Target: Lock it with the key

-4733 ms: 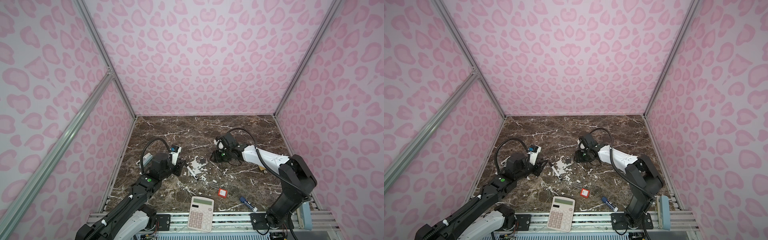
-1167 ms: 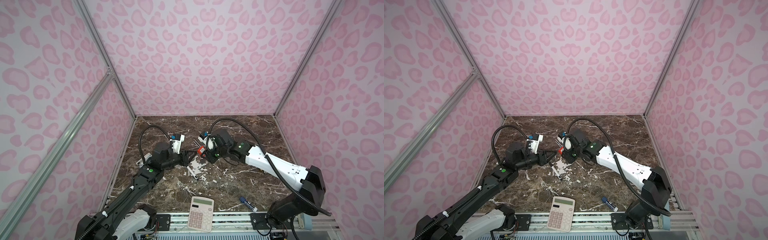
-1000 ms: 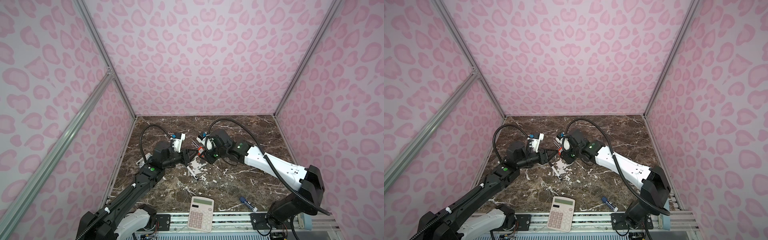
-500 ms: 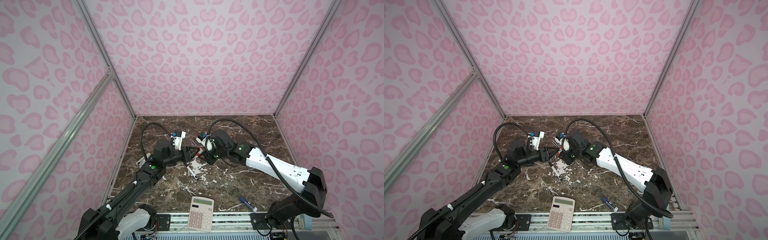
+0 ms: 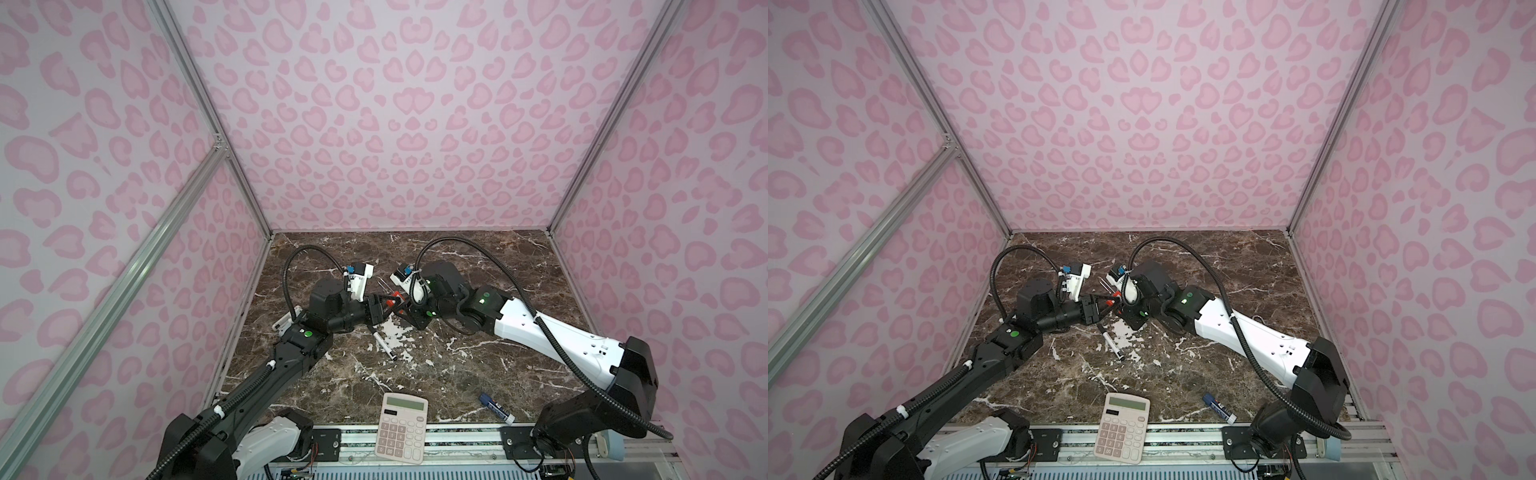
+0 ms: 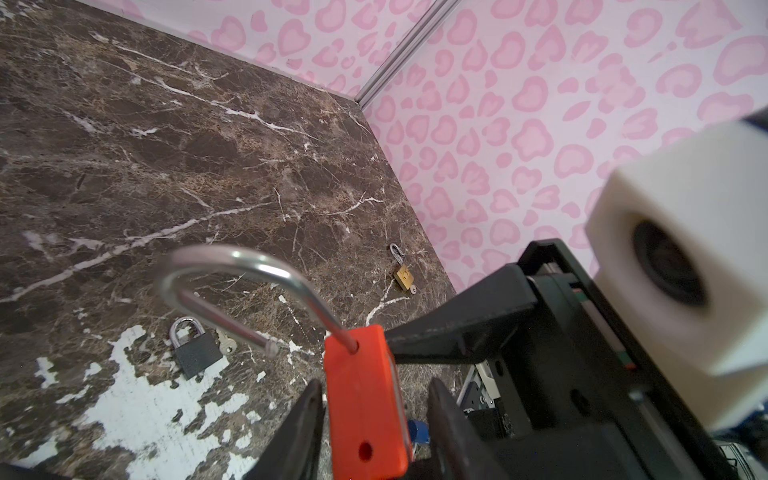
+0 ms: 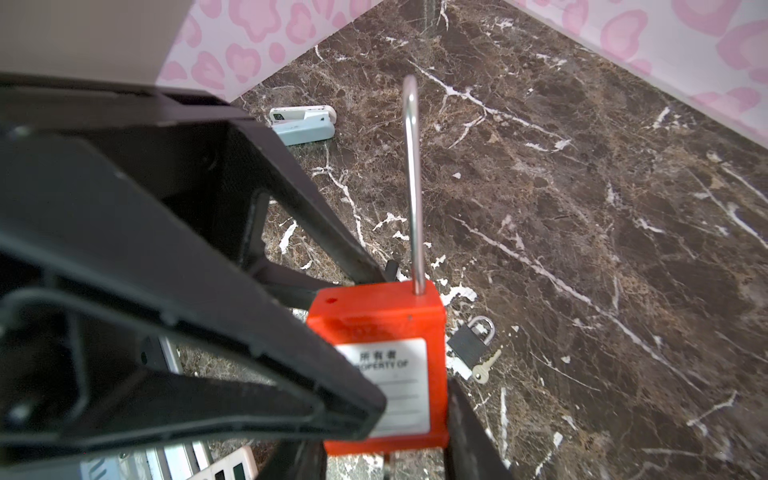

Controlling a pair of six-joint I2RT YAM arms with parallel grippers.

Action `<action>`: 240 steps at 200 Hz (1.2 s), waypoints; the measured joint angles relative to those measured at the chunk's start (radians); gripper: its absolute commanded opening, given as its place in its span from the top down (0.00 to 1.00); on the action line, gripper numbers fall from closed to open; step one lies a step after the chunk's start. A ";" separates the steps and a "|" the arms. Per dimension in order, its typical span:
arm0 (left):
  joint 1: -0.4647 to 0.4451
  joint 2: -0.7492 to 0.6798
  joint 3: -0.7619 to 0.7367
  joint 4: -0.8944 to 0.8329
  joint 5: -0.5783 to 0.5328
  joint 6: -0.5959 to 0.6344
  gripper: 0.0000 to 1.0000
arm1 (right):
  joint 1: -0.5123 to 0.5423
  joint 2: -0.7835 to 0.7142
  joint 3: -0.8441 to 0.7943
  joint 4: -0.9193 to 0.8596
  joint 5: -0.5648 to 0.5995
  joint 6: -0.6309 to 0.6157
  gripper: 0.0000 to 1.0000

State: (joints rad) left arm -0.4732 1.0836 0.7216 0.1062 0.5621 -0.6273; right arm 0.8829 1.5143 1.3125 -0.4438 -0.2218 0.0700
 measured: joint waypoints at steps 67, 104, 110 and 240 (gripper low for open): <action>-0.005 0.000 0.005 -0.003 -0.019 -0.031 0.96 | 0.016 -0.004 -0.009 0.020 0.047 -0.031 0.45; -0.004 -0.020 0.005 -0.002 -0.034 -0.034 0.97 | -0.004 -0.082 -0.057 0.039 0.042 -0.034 0.34; -0.004 -0.027 0.005 0.002 -0.041 -0.034 0.97 | -0.014 -0.103 -0.075 0.043 0.042 -0.023 0.34; 0.000 0.109 -0.010 0.671 -0.111 -0.378 0.97 | -0.281 -0.346 -0.401 0.700 -0.226 0.726 0.28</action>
State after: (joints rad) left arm -0.4732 1.1927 0.7120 0.7773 0.4515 -1.0050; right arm 0.6022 1.1679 0.9115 0.2558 -0.4480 0.7959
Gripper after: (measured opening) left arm 0.219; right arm 0.716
